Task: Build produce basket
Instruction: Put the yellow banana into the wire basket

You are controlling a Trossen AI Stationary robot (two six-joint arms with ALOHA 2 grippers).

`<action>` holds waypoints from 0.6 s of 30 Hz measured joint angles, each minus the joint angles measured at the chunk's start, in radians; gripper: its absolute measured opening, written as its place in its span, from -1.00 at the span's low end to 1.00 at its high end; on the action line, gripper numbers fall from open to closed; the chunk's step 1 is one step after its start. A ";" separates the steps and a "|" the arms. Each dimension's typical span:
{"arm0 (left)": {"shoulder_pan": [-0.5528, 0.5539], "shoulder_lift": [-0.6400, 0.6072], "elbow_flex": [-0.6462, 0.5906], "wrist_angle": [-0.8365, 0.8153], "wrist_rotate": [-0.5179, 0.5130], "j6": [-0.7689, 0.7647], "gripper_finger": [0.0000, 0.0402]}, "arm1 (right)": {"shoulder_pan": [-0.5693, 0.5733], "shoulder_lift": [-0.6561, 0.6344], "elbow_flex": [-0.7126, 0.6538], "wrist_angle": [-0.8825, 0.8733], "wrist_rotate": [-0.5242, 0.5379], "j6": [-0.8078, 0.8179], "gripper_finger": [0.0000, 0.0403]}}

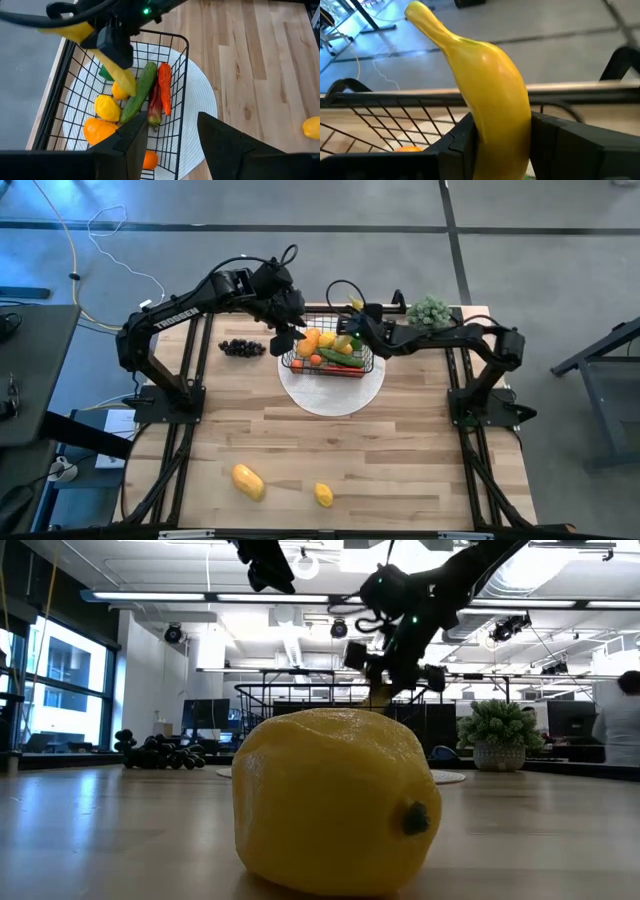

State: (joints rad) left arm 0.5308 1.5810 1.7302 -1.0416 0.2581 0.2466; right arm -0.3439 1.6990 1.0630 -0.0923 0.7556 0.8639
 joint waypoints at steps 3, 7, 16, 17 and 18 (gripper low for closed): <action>0.000 0.000 0.000 0.000 0.000 0.000 -0.21 | -0.021 0.017 0.000 -0.002 -0.045 0.034 -0.46; 0.000 0.000 0.000 0.000 0.000 0.000 -0.21 | -0.045 0.017 0.000 -0.012 -0.096 0.036 -0.46; 0.000 0.000 0.000 0.000 0.000 0.000 -0.21 | -0.075 0.013 0.000 -0.013 -0.176 0.036 -0.25; 0.000 0.000 0.000 0.000 0.000 0.000 -0.21 | -0.075 0.013 0.000 -0.013 -0.179 0.036 -0.20; 0.000 0.000 0.000 0.000 0.000 0.000 -0.21 | -0.076 0.013 0.000 -0.014 -0.185 0.035 -0.17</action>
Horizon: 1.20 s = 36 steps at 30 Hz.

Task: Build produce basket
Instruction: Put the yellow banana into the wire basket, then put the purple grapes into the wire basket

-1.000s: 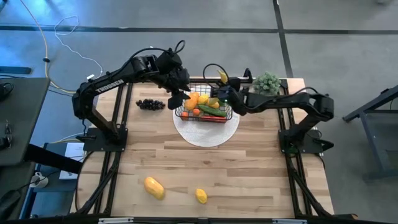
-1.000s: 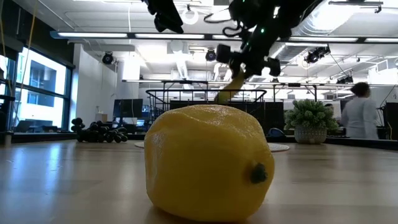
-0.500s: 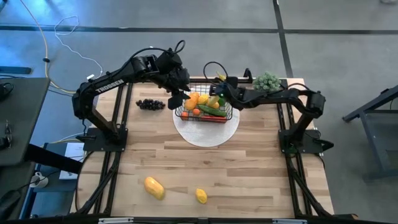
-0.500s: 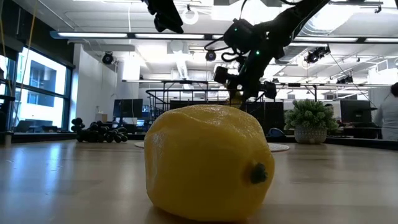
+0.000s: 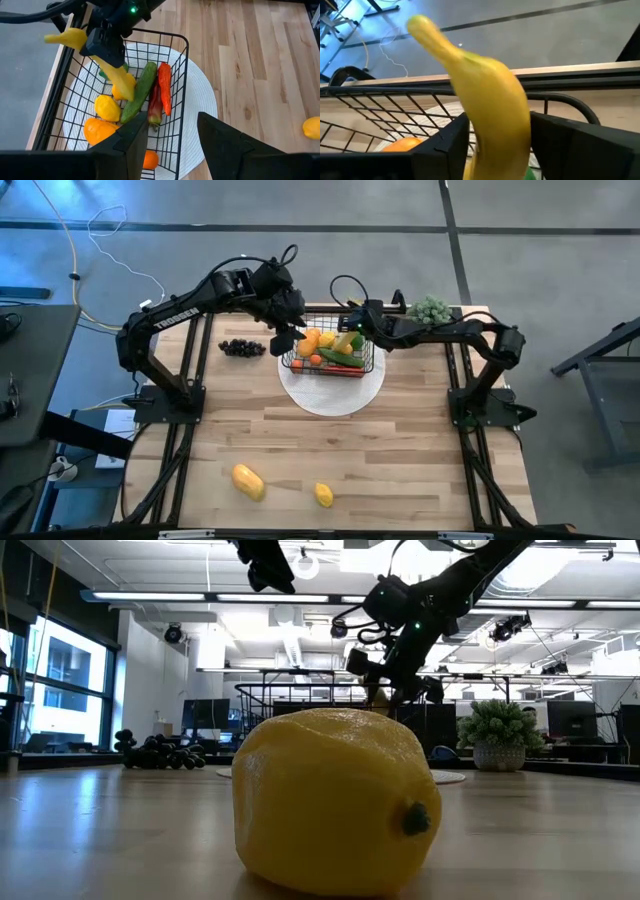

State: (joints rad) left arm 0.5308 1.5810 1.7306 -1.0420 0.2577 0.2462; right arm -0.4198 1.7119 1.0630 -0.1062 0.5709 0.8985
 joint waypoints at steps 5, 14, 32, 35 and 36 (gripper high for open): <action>0.000 0.000 0.000 -0.002 -0.008 0.000 -0.21 | -0.012 -0.001 0.026 -0.030 -0.069 -0.005 -0.03; 0.008 -0.007 0.000 -0.046 -0.011 -0.008 -0.21 | -0.009 0.000 0.140 -0.304 -0.013 -0.008 -0.01; 0.120 -0.147 0.001 -0.205 -0.011 -0.065 -0.21 | 0.057 0.000 0.430 -0.634 0.065 -0.141 -0.01; 0.124 -0.174 -0.040 -0.189 -0.011 -0.083 -0.21 | 0.056 0.000 0.478 -0.681 0.062 -0.166 -0.01; 0.124 -0.190 -0.073 -0.174 -0.011 -0.085 -0.21 | 0.056 0.000 0.493 -0.696 0.062 -0.166 -0.01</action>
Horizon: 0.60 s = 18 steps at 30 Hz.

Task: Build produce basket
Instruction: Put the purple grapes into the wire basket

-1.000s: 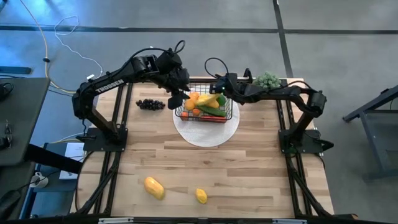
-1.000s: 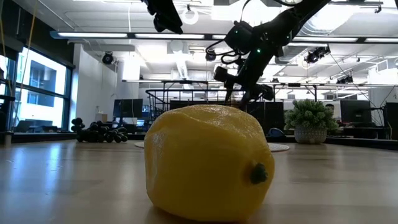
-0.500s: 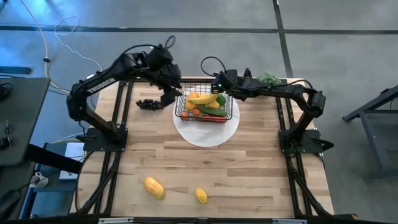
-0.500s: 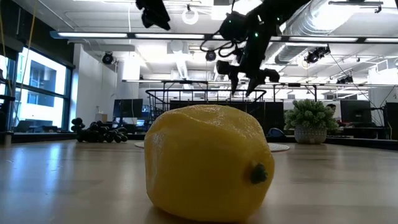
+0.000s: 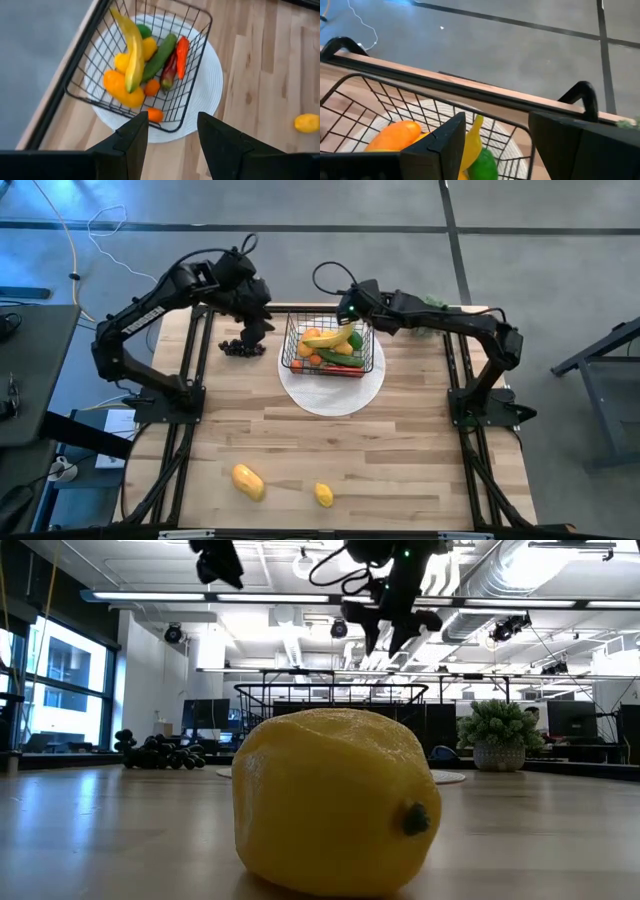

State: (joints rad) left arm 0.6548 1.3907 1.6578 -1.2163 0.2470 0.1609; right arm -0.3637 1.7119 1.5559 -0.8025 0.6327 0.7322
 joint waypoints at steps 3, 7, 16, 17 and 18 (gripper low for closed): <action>0.000 -0.058 -0.115 0.029 0.000 0.016 -0.21 | 0.000 0.000 0.043 -0.052 0.000 -0.006 -0.01; 0.000 -0.130 -0.240 0.066 -0.004 0.059 -0.21 | 0.004 0.000 0.088 -0.078 -0.010 -0.035 -0.01; 0.000 -0.266 -0.367 0.053 -0.052 0.065 -0.21 | 0.008 0.000 0.150 -0.092 -0.043 -0.045 -0.01; 0.000 -0.281 -0.375 0.051 -0.051 0.059 -0.21 | 0.008 0.000 0.160 -0.101 -0.044 -0.045 -0.01; 0.000 -0.292 -0.381 0.046 -0.049 0.052 -0.21 | 0.008 0.000 0.169 -0.107 -0.044 -0.045 -0.01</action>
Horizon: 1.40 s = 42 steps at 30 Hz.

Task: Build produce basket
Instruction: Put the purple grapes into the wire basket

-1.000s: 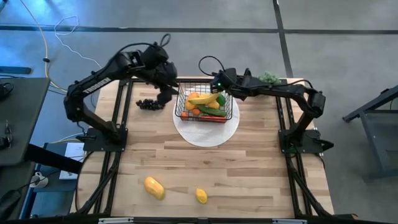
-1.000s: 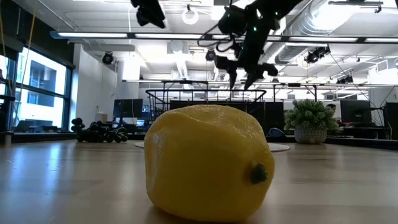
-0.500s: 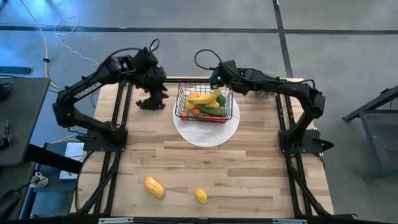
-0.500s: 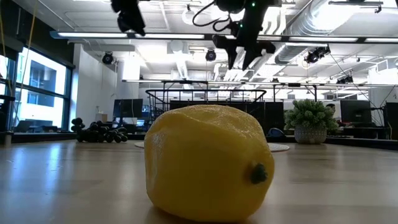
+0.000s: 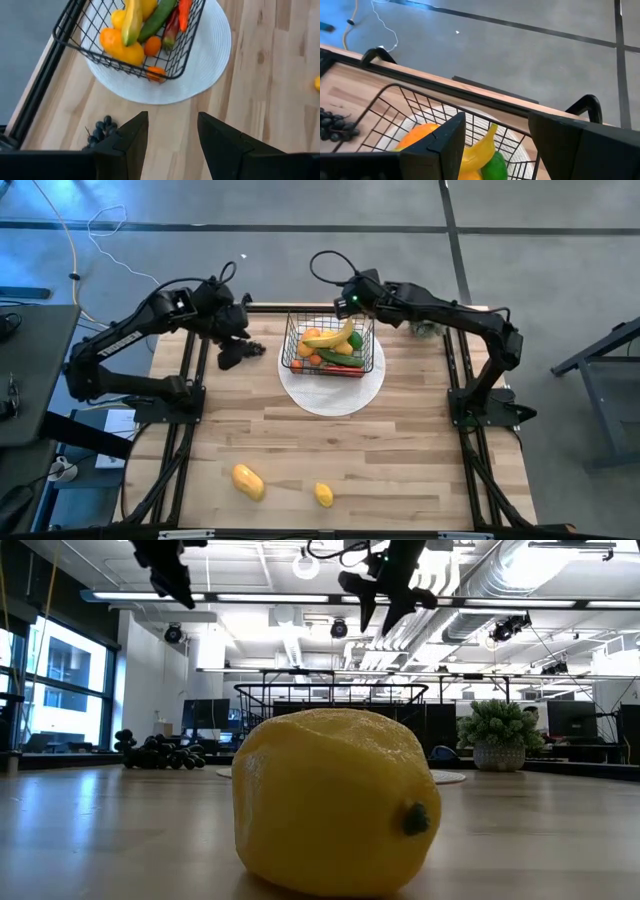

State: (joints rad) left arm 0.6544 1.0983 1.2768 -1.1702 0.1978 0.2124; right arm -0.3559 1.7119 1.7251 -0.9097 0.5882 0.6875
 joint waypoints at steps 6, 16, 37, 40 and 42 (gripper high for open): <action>0.000 -0.049 -0.031 -0.080 0.004 -0.019 -0.21 | 0.003 0.000 0.066 -0.042 -0.002 0.002 -0.01; 0.000 -0.055 -0.158 -0.108 -0.150 -0.027 -0.21 | 0.001 0.000 0.122 -0.054 0.004 -0.068 -0.01; 0.000 0.011 -0.287 -0.034 -0.370 -0.018 -0.15 | -0.100 0.000 0.133 -0.063 -0.158 -0.367 -0.01; 0.000 0.053 -0.287 -0.036 -0.432 -0.070 -0.05 | -0.120 0.000 0.133 -0.073 -0.184 -0.405 -0.01; 0.005 0.088 -0.287 -0.036 -0.446 -0.114 0.02 | -0.134 0.000 0.133 -0.086 -0.209 -0.435 -0.01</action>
State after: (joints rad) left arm 0.6597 1.1867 0.9897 -1.2059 -0.2478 0.0985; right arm -0.4897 1.7115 1.8584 -0.9955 0.3793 0.2523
